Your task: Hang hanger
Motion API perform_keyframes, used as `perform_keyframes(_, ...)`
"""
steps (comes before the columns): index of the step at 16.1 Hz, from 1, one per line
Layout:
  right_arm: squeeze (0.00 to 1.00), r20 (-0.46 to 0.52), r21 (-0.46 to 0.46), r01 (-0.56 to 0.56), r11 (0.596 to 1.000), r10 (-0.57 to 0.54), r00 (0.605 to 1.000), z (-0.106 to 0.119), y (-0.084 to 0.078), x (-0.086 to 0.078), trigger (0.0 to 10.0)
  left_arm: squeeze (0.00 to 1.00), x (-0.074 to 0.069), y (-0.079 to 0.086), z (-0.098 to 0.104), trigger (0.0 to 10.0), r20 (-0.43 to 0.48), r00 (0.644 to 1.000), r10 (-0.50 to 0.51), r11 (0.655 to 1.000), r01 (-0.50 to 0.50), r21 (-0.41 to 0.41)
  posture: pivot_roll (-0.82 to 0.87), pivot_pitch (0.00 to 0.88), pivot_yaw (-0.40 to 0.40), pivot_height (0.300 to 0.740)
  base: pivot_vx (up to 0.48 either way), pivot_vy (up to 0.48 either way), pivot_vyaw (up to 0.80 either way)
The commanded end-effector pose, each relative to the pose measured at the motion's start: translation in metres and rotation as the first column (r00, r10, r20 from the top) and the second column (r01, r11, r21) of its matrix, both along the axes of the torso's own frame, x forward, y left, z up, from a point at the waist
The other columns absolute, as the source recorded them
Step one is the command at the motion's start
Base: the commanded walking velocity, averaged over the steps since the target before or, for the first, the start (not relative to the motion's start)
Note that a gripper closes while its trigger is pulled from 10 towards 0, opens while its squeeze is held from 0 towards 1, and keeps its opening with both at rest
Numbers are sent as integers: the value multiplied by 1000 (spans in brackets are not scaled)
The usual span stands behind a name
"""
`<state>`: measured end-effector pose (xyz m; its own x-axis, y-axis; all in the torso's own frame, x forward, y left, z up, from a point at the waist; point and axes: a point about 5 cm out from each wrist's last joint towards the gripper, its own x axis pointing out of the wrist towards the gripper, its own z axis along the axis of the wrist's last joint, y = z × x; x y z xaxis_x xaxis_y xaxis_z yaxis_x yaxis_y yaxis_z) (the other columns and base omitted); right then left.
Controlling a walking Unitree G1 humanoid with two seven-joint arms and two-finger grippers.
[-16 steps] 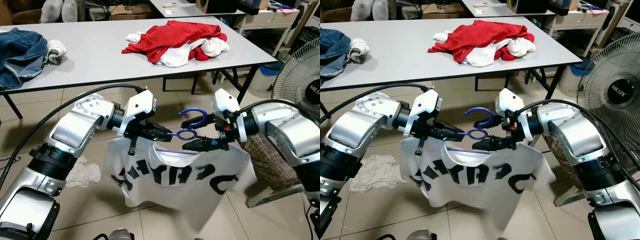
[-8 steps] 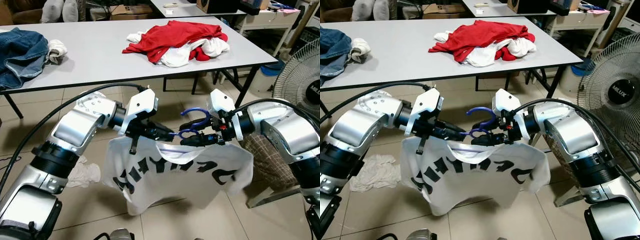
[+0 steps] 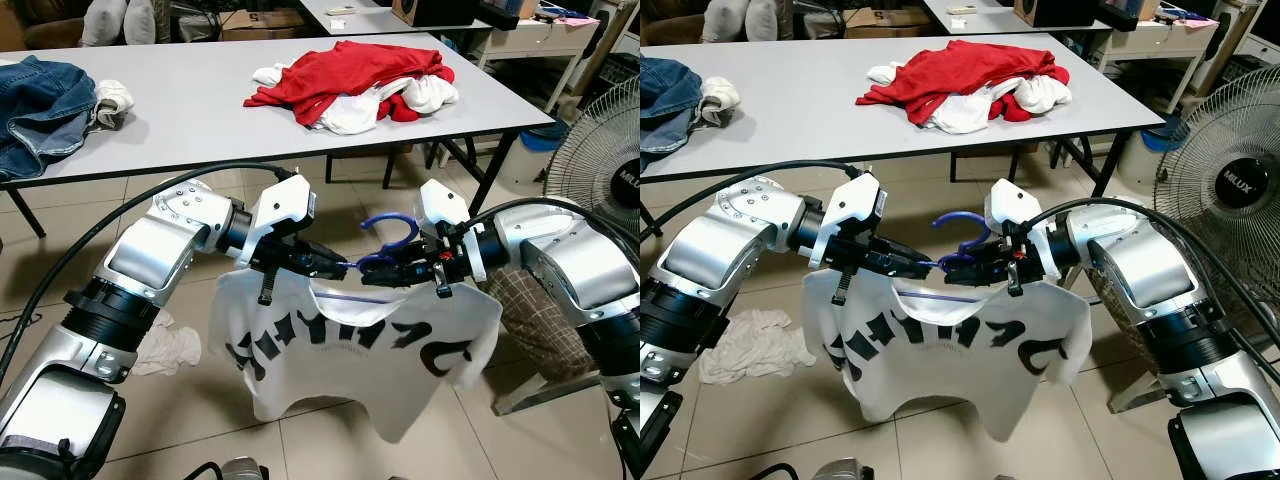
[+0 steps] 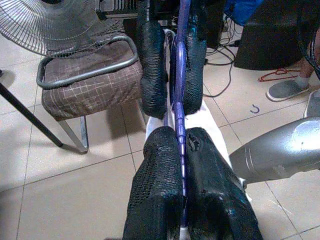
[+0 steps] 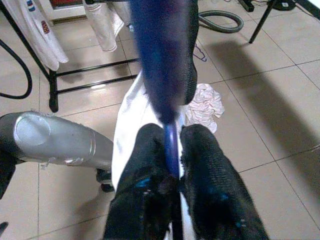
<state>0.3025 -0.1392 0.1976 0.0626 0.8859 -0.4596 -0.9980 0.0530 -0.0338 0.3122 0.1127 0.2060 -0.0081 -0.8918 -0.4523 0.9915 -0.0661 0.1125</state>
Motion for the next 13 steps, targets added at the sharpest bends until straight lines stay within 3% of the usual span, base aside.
perform_keyframes(1,0,24,-11,-8,1000,8,1000,3,1,0,0,0,-1,-5,7,0,24,999,-29,1000,30,-5,-15,0,0,740,0,0,0)
perform_keyframes(4,0,7,6,-8,1000,8,1000,4,1,-2,0,0,-2,-4,6,0,22,1000,-18,1000,18,-17,-13,0,-8,740,0,0,0)
perform_keyframes(5,0,0,16,-12,1000,12,1000,4,1,-5,0,0,-2,-4,5,8667,7,1000,1,1000,0,-30,-11,0,-13,740,0,0,0)
perform_keyframes(6,0,-6,29,-16,999,16,1000,4,2,-7,0,0,-2,-4,5,10000,11,1000,10,999,-9,-45,-11,0,-13,740,0,0,0)
perform_keyframes(7,0,-18,39,-15,999,16,1000,3,2,-10,0,384,-3,-4,5,10000,0,1000,12,998,-12,-66,-9,0,-18,740,0,0,0)
perform_keyframes(8,0,-39,30,-10,1000,11,999,-1,0,-15,0,1000,-6,-1,7,10000,-15,1000,12,996,-13,-94,-8,0,-23,740,0,0,0)
perform_keyframes(10,0,-55,28,28,999,-26,998,-6,-3,-19,0,1000,-5,4,10,10000,24,999,24,991,-20,-135,-8,0,-25,740,0,0,0)
perform_keyframes(11,0,-56,26,43,999,-41,998,-8,-4,-19,0,553,-5,5,12,10000,32,999,30,988,-25,-155,-8,0,-26,740,0,0,0)
perform_keyframes(12,0,-55,22,58,998,-57,997,-10,-6,-20,0,0,-5,7,14,10000,35,999,41,983,-34,-181,-7,0,-26,740,0,0,0)
perform_keyframes(13,0,-50,23,84,996,-83,995,-13,-7,-23,0,0,-5,11,17,10000,15,998,67,975,-62,-213,-6,0,-27,740,0,0,0)
